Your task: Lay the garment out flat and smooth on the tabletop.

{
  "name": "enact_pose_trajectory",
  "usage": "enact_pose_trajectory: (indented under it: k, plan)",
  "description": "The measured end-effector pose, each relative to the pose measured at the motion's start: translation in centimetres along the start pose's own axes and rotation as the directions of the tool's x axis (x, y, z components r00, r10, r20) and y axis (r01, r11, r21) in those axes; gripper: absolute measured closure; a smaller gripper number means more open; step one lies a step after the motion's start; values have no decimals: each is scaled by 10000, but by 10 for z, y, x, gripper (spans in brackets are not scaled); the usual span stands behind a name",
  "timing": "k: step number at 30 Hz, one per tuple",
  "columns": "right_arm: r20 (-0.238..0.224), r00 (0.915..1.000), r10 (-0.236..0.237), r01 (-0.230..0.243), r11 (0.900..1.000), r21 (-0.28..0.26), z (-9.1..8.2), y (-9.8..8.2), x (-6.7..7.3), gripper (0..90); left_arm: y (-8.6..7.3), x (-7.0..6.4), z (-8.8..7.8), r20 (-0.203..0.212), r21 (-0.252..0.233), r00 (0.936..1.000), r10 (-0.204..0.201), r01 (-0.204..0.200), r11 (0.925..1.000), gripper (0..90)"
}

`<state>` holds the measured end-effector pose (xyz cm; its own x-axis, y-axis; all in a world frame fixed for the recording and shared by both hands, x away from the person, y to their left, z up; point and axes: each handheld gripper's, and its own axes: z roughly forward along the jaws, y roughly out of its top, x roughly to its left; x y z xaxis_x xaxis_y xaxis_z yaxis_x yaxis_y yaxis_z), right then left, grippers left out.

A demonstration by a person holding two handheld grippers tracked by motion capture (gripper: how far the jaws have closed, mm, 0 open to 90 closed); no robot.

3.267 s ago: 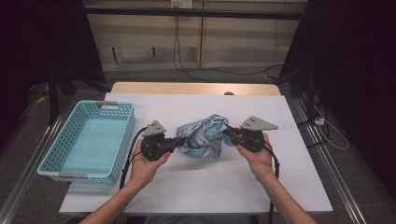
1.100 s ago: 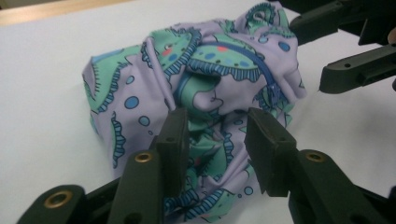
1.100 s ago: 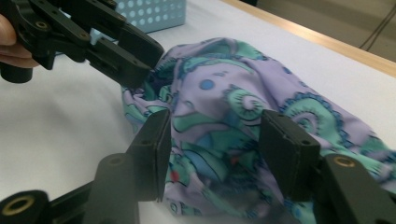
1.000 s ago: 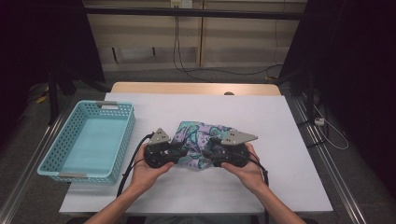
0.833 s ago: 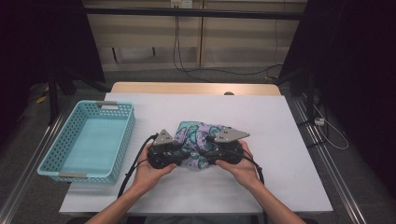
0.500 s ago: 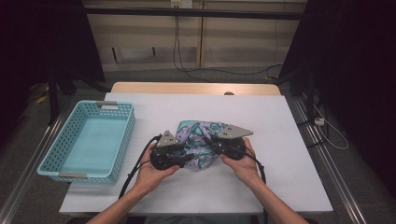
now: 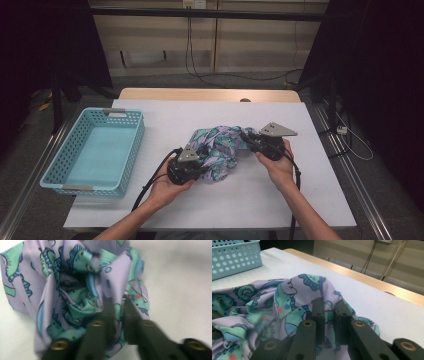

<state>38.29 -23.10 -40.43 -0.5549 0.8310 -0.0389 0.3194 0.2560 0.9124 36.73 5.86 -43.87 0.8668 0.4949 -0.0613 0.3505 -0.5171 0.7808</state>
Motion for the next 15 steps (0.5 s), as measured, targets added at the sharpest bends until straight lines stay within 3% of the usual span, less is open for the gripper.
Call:
enact_pose_trajectory:
  k: [6, 10, 11, 12, 15]
  plan:
    - [374, 9993, 82, -74, 9998, -207, -9, 4, -12, 819, 5, 3, -16, 508, -571, 9979, -408, 437, 9974, 886]
    - [897, 9954, 338, -292, 9982, -520, -21, 7, -30, 819, 7, 5, -35, 712, -1288, 9947, -739, 826, 9882, 886]
    - [897, 9954, 338, -292, 9982, -520, -21, 7, -30, 819, 7, 5, -35, 712, -1288, 9947, -739, 826, 9882, 887]
    - [1187, 9915, 533, -469, 9973, -558, -27, 5, -41, 819, 8, 7, -43, 686, -1540, 9946, -773, 871, 9842, 887]
    - [1524, 9865, 597, -539, 9977, -418, -28, -1, -51, 819, 8, 10, -54, 624, -1904, 9935, -955, 1058, 9760, 887]
